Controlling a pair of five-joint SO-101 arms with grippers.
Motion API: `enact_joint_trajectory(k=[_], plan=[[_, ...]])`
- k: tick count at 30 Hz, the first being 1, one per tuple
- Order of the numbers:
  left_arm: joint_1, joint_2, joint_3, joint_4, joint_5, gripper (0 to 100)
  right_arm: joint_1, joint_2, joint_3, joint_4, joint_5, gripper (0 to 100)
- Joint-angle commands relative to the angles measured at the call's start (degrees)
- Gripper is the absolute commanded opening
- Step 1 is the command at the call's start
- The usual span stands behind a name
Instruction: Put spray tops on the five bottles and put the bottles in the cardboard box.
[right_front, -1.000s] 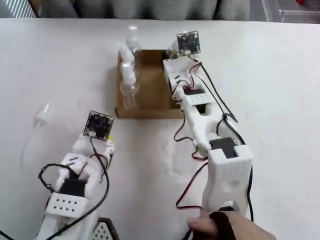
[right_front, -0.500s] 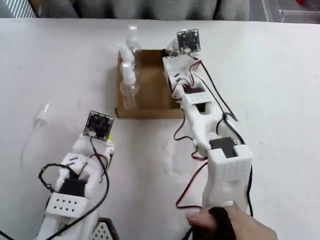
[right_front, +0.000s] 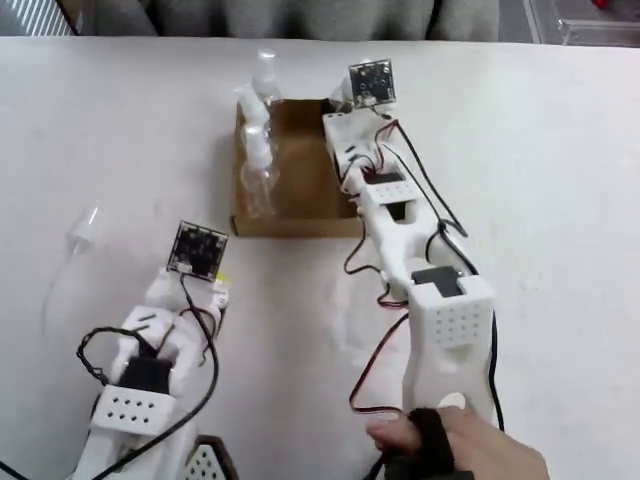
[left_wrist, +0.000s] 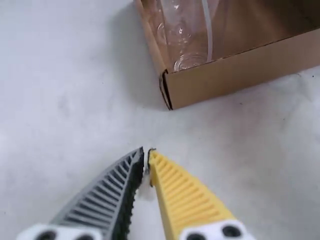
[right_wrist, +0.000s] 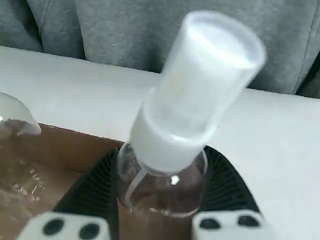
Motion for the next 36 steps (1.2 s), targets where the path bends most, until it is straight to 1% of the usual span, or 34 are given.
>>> enact_joint_trajectory(k=[1,21,25,36], plan=[[0.7,-1.1,-0.4,-1.9,-0.4,2,0.1,-0.9,-3.0,4.3,6.0,1.7],[0.7,-1.1,-0.4,-1.9,-0.4,2,0.1,-0.4,-2.5,6.5,6.1,1.7],[0.7,-1.1,-0.4,-1.9,-0.4,2,0.1,-0.9,-3.0,10.9,1.8,1.7],[0.7,-1.1,-0.4,-1.9,-0.4,2,0.1,-0.7,-3.0,11.3,3.0,1.9]])
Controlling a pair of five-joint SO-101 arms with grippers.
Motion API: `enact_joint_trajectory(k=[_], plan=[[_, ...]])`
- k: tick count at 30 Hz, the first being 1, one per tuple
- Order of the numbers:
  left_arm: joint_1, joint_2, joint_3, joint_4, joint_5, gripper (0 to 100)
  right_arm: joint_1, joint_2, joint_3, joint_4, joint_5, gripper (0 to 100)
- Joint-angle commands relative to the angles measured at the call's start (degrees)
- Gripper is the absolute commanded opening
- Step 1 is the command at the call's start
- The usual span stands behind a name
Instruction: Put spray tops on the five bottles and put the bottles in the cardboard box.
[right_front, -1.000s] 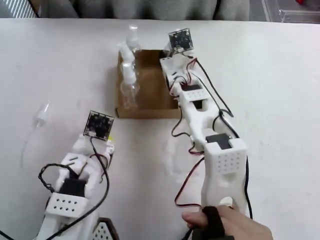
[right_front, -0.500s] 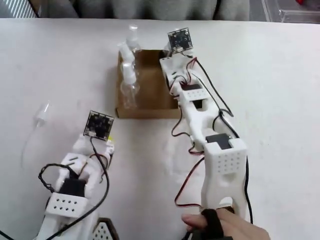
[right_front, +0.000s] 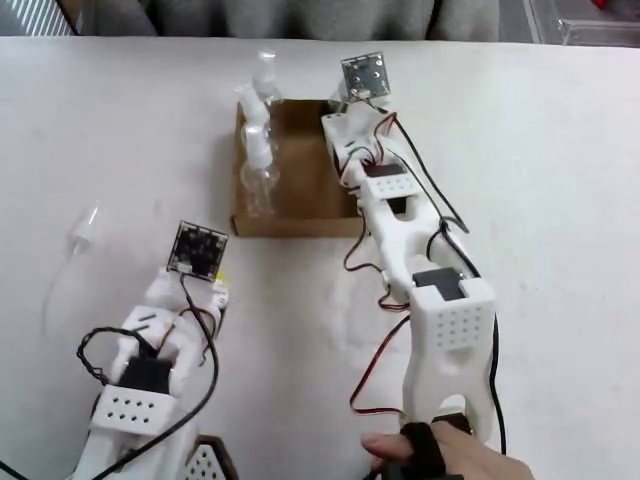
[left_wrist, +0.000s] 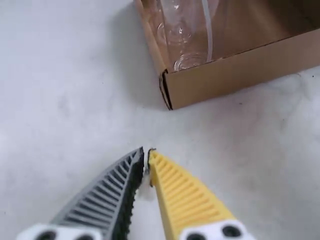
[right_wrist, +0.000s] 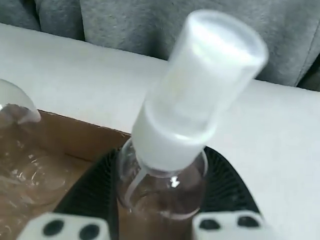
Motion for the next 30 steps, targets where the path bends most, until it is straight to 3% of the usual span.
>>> enact_joint_trajectory(k=[1,6,15,24,30], plan=[[0.7,-1.1,-0.4,-1.9,-0.4,2,0.1,-0.2,-0.5,1.6,0.2,2.0],[0.7,-1.1,-0.4,-1.9,-0.4,2,0.3,-0.3,-0.5,2.2,-0.3,1.6],[0.7,-1.1,-0.4,-1.9,-0.4,2,0.1,0.0,-8.4,17.9,-0.4,1.6],[0.7,-1.1,-0.4,-1.9,-0.4,2,0.2,0.7,-8.7,18.0,-0.4,1.6],[0.7,-1.1,-0.4,-1.9,-0.4,2,0.8,4.2,-8.6,11.2,-0.4,1.6]])
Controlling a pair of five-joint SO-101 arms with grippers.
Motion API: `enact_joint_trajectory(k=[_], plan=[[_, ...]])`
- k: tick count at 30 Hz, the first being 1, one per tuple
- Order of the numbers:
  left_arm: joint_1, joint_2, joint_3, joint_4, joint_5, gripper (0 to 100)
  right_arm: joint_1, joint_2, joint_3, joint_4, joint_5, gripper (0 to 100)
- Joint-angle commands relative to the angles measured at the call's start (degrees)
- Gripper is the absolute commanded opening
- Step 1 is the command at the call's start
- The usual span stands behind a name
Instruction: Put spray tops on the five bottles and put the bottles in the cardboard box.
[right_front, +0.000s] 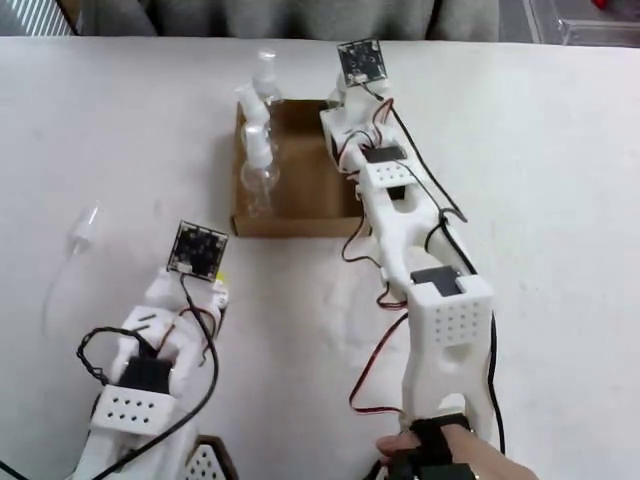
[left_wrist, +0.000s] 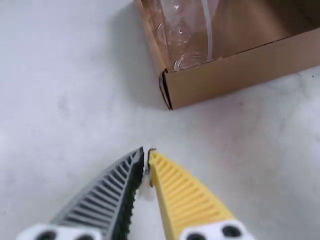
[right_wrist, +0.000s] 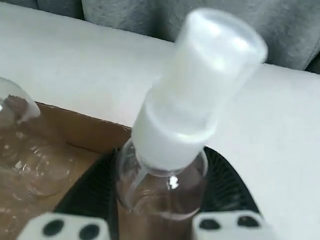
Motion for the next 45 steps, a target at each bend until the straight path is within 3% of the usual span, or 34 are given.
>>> enact_joint_trajectory(k=[1,24,32,45], plan=[[0.7,-1.1,-0.4,-1.9,-0.4,2,1.2,2.2,0.2,-3.3,-0.3,1.6],[0.7,-1.1,-0.4,-1.9,-0.4,2,1.2,2.9,0.3,-6.5,0.2,2.5],[0.7,-1.1,-0.4,-1.9,-0.4,2,1.0,2.9,1.1,-6.5,0.3,21.0],[0.7,-1.1,-0.4,-1.9,-0.4,2,0.7,2.9,1.8,-6.7,5.5,18.7]])
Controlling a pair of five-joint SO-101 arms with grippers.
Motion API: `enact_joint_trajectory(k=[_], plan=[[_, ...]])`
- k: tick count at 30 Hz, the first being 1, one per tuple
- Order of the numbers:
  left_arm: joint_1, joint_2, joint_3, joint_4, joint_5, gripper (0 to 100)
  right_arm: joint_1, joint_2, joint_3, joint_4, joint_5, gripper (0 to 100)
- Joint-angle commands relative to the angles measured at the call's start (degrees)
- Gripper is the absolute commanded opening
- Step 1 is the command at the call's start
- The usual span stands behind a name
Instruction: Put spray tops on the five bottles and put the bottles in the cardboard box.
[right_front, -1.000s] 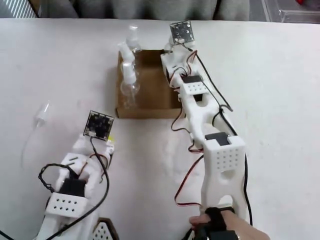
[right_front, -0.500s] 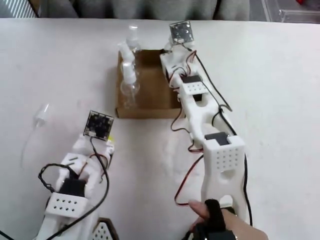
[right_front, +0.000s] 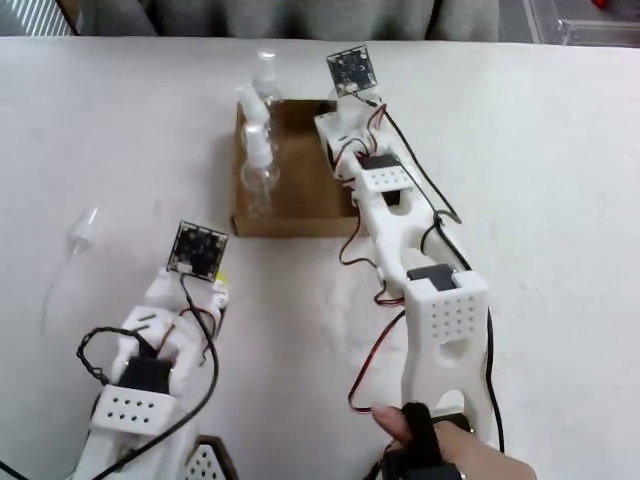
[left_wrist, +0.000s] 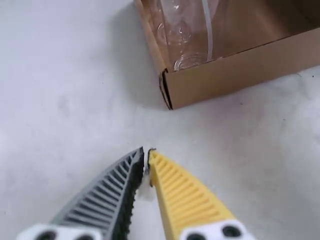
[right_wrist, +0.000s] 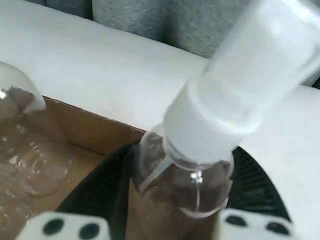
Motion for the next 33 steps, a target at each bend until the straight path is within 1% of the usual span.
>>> enact_joint_trajectory(k=[1,21,25,29,33], plan=[[0.7,-1.1,-0.4,-1.9,-0.4,2,0.4,0.3,0.4,-0.1,1.5,18.7],[0.7,-1.1,-0.4,-1.9,-0.4,2,0.4,0.3,0.4,0.1,2.1,18.8],[0.7,-1.1,-0.4,-1.9,-0.4,2,0.4,0.3,0.5,0.1,5.1,18.8],[0.7,-1.1,-0.4,-1.9,-0.4,2,0.3,0.1,1.7,-0.3,5.6,19.0],[0.7,-1.1,-0.4,-1.9,-0.4,2,0.3,0.2,1.9,-0.3,5.6,25.7]])
